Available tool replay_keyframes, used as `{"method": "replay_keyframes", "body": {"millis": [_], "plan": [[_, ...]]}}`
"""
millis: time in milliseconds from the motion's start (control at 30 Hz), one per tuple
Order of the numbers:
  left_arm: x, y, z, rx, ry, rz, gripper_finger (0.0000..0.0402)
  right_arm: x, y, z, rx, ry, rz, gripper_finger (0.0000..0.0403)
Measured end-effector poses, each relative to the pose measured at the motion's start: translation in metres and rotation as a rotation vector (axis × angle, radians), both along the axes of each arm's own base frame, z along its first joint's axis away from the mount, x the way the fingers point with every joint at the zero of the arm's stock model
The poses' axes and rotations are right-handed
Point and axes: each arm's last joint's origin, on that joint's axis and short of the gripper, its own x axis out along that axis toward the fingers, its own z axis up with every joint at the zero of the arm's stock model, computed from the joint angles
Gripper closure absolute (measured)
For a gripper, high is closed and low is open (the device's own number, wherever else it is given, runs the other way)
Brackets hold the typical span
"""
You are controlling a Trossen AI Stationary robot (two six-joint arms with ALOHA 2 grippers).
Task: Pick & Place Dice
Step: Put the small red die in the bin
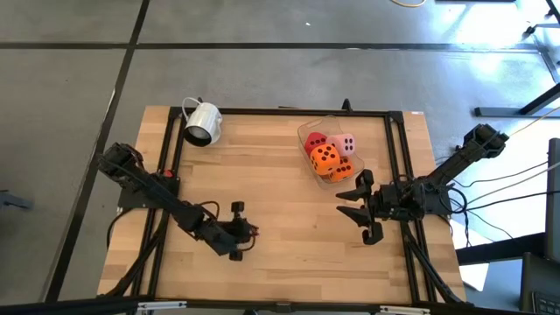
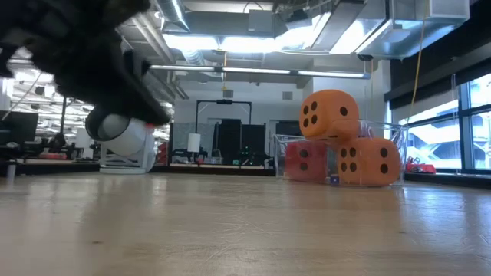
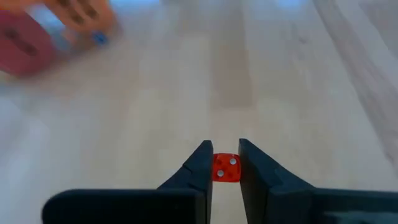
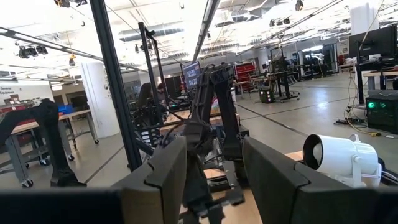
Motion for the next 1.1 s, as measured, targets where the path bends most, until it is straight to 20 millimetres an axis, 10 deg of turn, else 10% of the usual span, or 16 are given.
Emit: {"method": "replay_keyframes", "body": {"millis": [500, 1100], "plan": [[0.003, 0.036, 0.063, 0.535, -0.224, 0.195, 0.036, 0.0, 0.0, 0.0, 0.002, 0.0, 0.0, 0.0243], [0.029, 0.165, 0.101, 0.754, -0.328, 0.326, 0.0358, 0.0, 0.0, 0.0, -0.004, 0.0, -0.005, 0.0243]]}}
